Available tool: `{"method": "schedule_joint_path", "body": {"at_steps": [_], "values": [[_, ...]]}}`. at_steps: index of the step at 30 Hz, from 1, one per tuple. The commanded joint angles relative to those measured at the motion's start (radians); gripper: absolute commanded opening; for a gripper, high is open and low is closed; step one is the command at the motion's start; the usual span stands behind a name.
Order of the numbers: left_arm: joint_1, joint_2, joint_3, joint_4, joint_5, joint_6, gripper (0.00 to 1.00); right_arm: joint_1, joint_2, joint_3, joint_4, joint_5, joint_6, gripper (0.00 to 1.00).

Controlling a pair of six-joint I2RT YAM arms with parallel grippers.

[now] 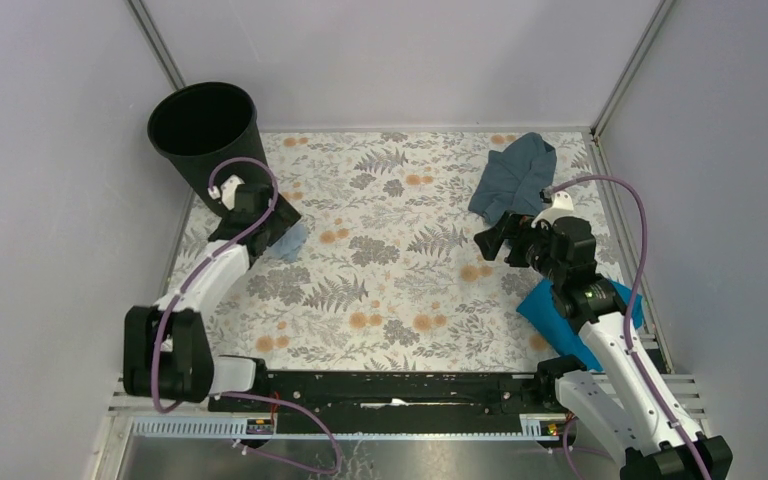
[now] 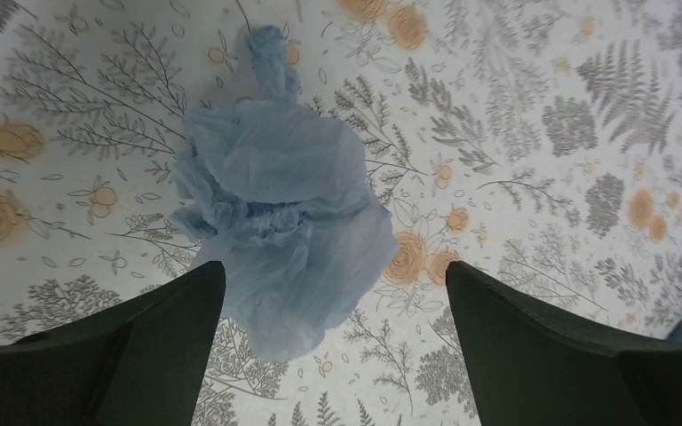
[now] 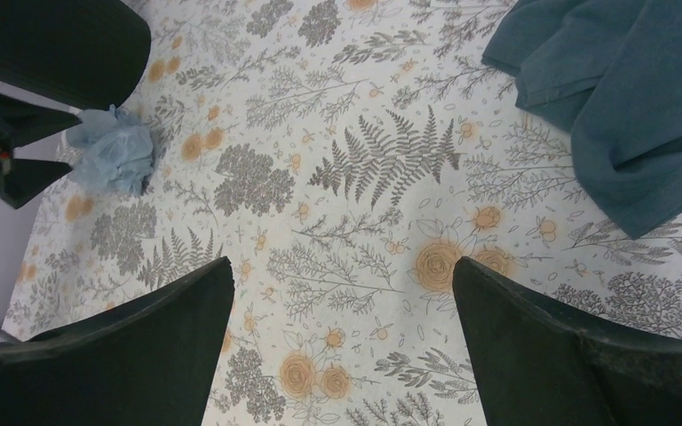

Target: Put the trash bags into the trash bin

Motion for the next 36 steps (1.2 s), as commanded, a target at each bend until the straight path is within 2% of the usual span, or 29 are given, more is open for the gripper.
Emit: {"method": "schedule_joint_path", "body": {"at_steps": [1,4,5,7,11,14,18,21,25,30,34,36], "values": [[0.004,0.092,0.020,0.085,-0.026,-0.078,0.99,-0.004,-0.013,-0.026,0.050,-0.051,0.008,1.00],[0.004,0.168,0.019,0.097,-0.039,-0.079,0.97,-0.005,-0.002,-0.037,0.062,-0.068,0.011,1.00],[0.003,0.187,0.024,0.099,-0.024,-0.067,0.90,-0.004,0.004,-0.039,0.063,-0.072,0.010,1.00],[0.003,0.205,0.037,0.104,0.049,-0.034,0.72,-0.005,0.016,-0.041,0.061,-0.083,-0.002,1.00],[-0.003,0.154,0.022,0.137,0.247,-0.011,0.34,-0.004,0.049,-0.037,0.050,-0.127,-0.042,1.00],[-0.003,0.081,-0.011,0.190,0.451,-0.042,0.22,-0.004,0.097,-0.031,0.056,-0.212,-0.051,1.00],[-0.013,0.009,-0.071,0.319,0.749,-0.153,0.21,0.010,0.181,-0.057,0.170,-0.390,0.009,1.00],[-0.071,-0.025,-0.127,0.451,0.864,-0.252,0.22,0.086,0.244,-0.061,0.273,-0.437,0.050,1.00],[-0.228,-0.025,-0.236,0.733,0.897,-0.426,0.24,0.209,0.321,-0.080,0.423,-0.446,0.115,1.00],[-0.406,0.090,-0.302,1.050,0.884,-0.582,0.23,0.310,0.386,-0.197,0.777,-0.483,0.274,0.98],[-0.450,0.188,-0.344,1.237,0.899,-0.649,0.24,0.353,0.383,-0.263,0.873,-0.439,0.316,0.91],[-0.451,0.212,-0.375,1.326,0.920,-0.679,0.26,0.354,0.366,-0.277,0.841,-0.403,0.307,0.80]]}}
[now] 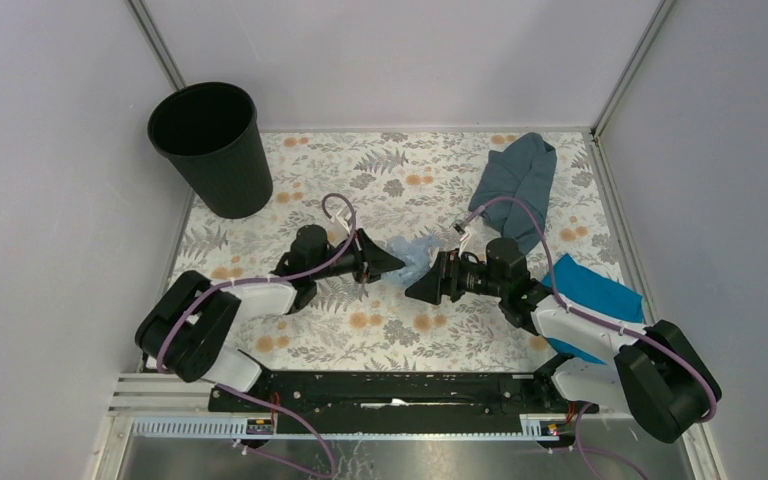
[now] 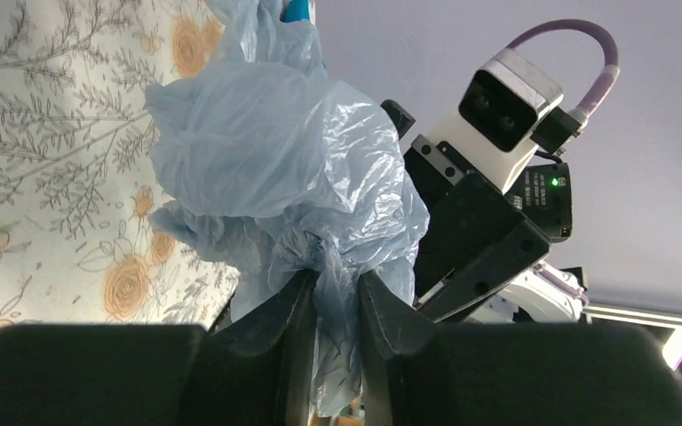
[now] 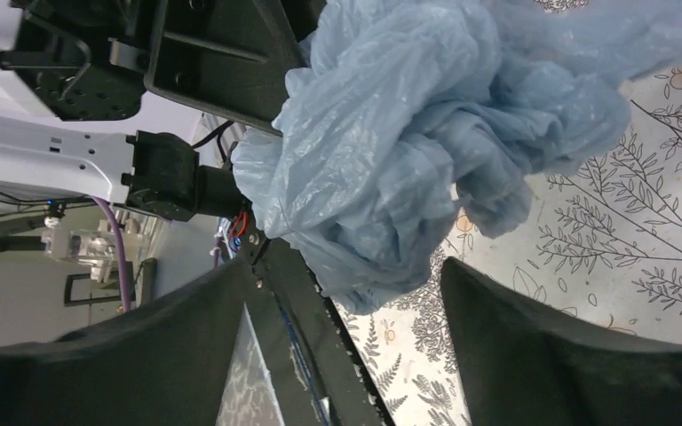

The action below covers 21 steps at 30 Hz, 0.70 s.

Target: Put the trash bags into the trash bin

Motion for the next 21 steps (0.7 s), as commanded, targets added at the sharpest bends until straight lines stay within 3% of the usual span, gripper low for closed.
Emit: {"method": "schedule_joint_path", "body": {"at_steps": [1,6,9,10,12,17,21], "values": [[-0.005,0.041,-0.060,0.343,0.051,-0.107,0.28,0.010,-0.041,-0.019,0.109,0.049,0.030,0.74],[0.019,-0.031,-0.103,0.189,0.051,0.037,0.30,0.011,-0.120,-0.065,0.023,0.145,-0.008,0.34],[0.055,-0.117,-0.114,0.031,0.040,0.141,0.40,0.010,-0.137,-0.060,-0.062,0.161,-0.047,0.12],[0.065,-0.145,-0.113,-0.024,0.036,0.173,0.45,0.010,-0.145,-0.052,-0.111,0.177,-0.060,0.01],[0.074,-0.186,-0.099,-0.118,0.024,0.236,0.52,0.010,-0.165,-0.054,-0.135,0.183,-0.066,0.00],[0.073,-0.172,-0.072,-0.169,0.045,0.295,0.55,0.010,-0.147,-0.039,-0.159,0.131,-0.036,0.00],[0.050,-0.110,-0.084,-0.081,0.074,0.270,0.78,0.010,-0.149,-0.058,-0.100,0.116,0.022,0.00]]}}
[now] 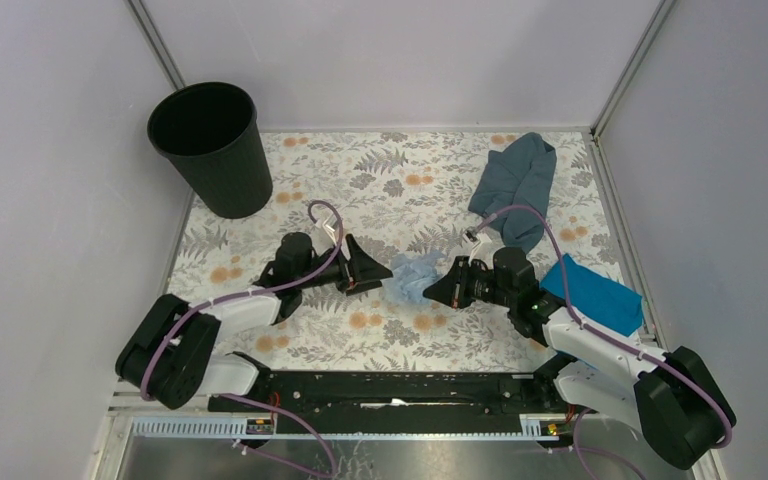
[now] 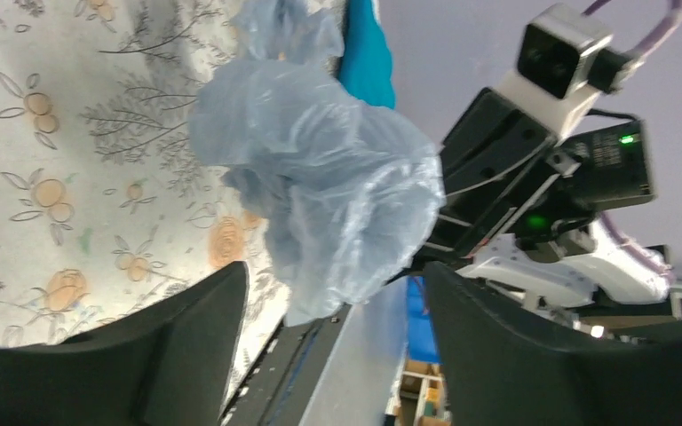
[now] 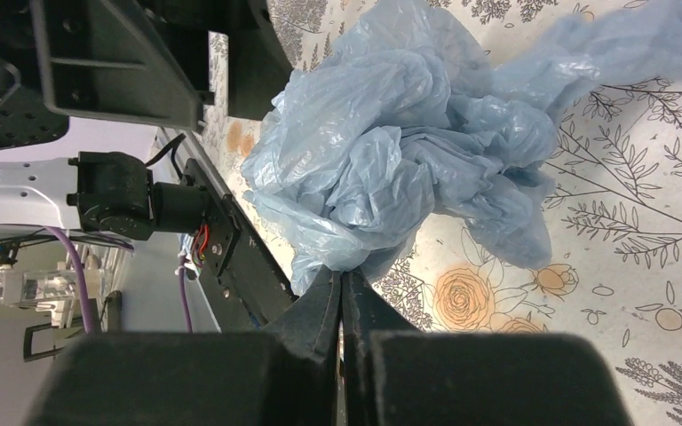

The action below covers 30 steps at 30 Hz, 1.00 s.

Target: Put the trash bags into the trash bin

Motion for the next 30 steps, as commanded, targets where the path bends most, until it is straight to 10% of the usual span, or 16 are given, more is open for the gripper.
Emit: {"method": "schedule_joint_path", "body": {"at_steps": [1,4,8,12,20,30], "values": [[-0.037,0.051,0.017,0.057,0.023,0.036,0.85,0.004,-0.007,0.004,0.045,-0.019,0.044,0.00],[-0.093,0.075,0.012,0.102,0.004,0.022,0.88,0.004,-0.001,0.024,0.036,-0.033,0.042,0.00],[-0.084,0.078,-0.026,0.183,-0.009,-0.032,0.42,0.004,0.018,0.074,-0.066,-0.022,-0.020,0.05],[-0.020,-0.018,-0.022,-0.084,-0.093,0.096,0.10,0.006,-0.035,0.146,-0.365,0.199,-0.174,0.07],[0.116,-0.119,0.004,-0.322,-0.043,0.236,0.00,0.005,-0.098,0.169,-0.556,0.423,-0.216,0.09],[0.147,-0.255,0.010,-0.388,0.010,0.292,0.00,0.005,-0.132,0.174,-0.508,0.400,-0.205,0.76]]}}
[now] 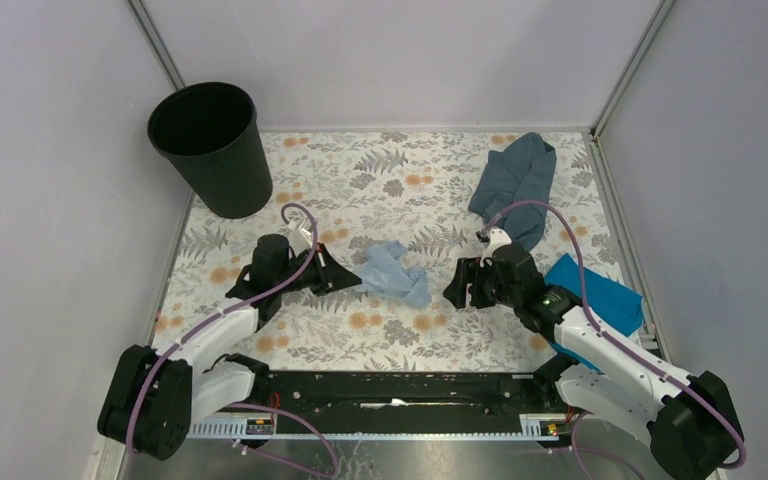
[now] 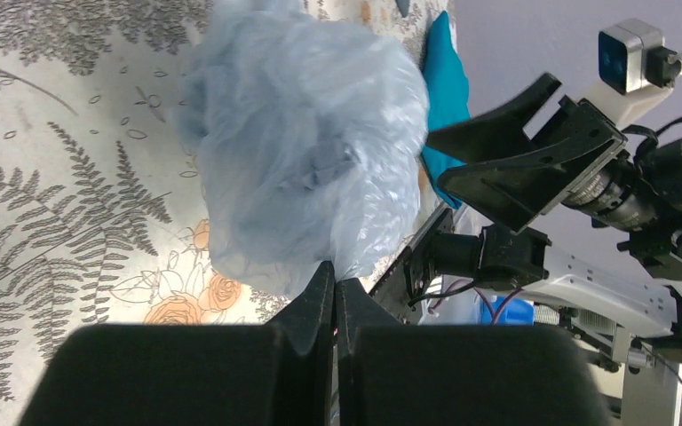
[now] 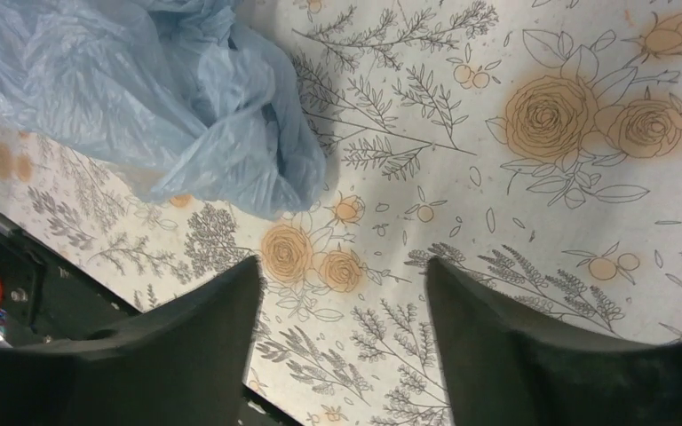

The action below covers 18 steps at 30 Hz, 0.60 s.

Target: Put the trash bags into the trash bin

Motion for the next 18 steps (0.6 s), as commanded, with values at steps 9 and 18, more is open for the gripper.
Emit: {"method": "schedule_joint_path", "body": {"at_steps": [9,18], "values": [[-0.001,-0.062,-0.081,0.164,0.066,-0.079,0.00,0.005,0.234,0.139,0.209,-0.114,0.256,1.00],[-0.013,-0.072,-0.101,0.158,0.062,-0.087,0.00,0.015,0.469,0.179,0.327,-0.179,0.241,0.70]]}}
